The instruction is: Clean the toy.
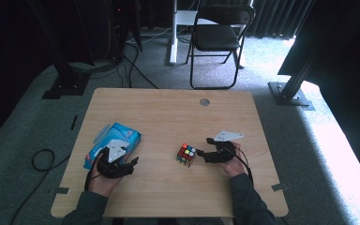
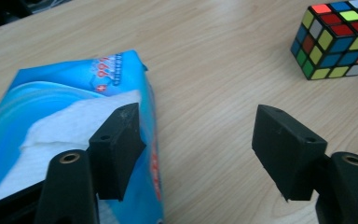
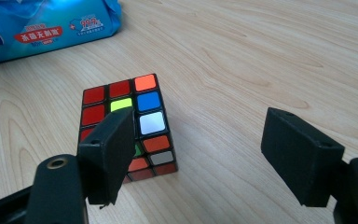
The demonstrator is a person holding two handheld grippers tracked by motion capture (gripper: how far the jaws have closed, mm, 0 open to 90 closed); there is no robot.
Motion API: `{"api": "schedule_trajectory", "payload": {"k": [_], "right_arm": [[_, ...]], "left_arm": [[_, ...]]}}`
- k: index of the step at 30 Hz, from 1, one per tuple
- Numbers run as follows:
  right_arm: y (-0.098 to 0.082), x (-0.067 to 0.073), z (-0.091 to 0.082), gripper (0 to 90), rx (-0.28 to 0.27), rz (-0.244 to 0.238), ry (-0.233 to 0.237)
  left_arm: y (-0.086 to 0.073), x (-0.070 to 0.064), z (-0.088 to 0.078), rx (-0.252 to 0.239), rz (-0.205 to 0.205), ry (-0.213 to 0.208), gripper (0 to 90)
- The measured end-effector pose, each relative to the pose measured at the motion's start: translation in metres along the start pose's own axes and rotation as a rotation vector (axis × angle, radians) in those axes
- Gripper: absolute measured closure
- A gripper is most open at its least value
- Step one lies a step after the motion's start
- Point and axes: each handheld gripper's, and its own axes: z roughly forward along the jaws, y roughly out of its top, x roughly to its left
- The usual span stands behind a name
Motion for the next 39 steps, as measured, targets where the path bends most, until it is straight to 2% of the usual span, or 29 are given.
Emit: {"api": "schedule_trajectory", "payload": {"k": [13, 24, 31, 39], "right_arm": [[-0.001, -0.001, -0.001, 25.9, -0.001, 0.007, -0.001], [-0.002, -0.001, 0.001, 25.9, 0.005, 0.013, 0.010], [-0.002, -0.001, 0.000, 26.0, 0.004, 0.017, 0.013], [-0.003, -0.002, 0.002, 25.9, 0.011, 0.017, 0.013]], "left_arm": [[-0.002, 0.018, -0.010, -0.007, -0.015, 0.080, 34.5], [-0.006, 0.032, -0.012, 0.005, -0.039, 0.117, 36.3], [-0.012, 0.041, -0.010, 0.018, -0.059, 0.132, 35.3], [-0.017, 0.048, -0.006, 0.024, -0.079, 0.127, 35.1]]}}
